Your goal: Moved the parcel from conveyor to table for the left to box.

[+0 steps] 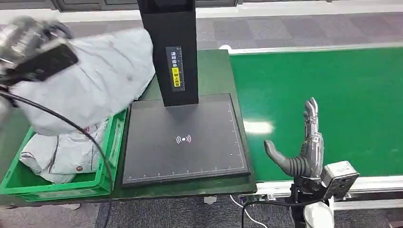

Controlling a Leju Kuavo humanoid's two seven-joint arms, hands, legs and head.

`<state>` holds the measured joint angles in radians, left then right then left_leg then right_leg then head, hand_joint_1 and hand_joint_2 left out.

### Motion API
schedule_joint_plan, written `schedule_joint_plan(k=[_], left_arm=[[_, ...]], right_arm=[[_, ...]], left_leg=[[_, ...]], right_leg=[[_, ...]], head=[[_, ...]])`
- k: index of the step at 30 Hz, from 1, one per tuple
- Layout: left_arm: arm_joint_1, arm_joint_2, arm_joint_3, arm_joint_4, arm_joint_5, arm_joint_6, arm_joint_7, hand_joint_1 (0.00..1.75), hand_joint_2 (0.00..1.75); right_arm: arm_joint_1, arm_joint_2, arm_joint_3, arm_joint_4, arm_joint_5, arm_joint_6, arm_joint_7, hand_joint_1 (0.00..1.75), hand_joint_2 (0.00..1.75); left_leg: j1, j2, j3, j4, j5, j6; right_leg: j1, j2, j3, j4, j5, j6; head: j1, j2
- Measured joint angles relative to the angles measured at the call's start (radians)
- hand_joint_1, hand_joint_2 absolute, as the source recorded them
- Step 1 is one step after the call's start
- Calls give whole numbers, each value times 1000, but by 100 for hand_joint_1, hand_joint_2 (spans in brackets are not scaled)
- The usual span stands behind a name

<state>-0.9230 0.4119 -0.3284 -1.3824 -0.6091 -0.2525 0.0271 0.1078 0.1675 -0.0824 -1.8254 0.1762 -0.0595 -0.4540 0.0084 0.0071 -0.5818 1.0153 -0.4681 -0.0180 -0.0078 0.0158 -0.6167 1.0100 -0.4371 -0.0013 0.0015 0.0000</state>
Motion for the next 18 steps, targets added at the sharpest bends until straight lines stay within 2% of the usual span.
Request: schedule_joint_plan(k=[4,9,18], left_arm=[[-6,12,108,-34,-32,-11,-7,175,175],[-4,30,182,-81,-39,-11,-7,175,175],[-43,63,244,-81,-97,16,38,175,175]], right_arm=[[0,0,-1,0,-1,-1,-1,0,175],[5,5,-1,0,-1,-3,-1,0,175],[-4,22,-15,0,13,0,18,0,175]], left_leg=[[0,-8,-1,0,1,-2],[1,-7,-1,0,2,-2],[1,-8,-1,0,2,-3]], right_leg=[[2,-9,3,0,-2,-2],[2,-8,2,0,-1,-2],[3,-8,3,0,-1,-2]], head=[[0,0],[1,0],[0,0]])
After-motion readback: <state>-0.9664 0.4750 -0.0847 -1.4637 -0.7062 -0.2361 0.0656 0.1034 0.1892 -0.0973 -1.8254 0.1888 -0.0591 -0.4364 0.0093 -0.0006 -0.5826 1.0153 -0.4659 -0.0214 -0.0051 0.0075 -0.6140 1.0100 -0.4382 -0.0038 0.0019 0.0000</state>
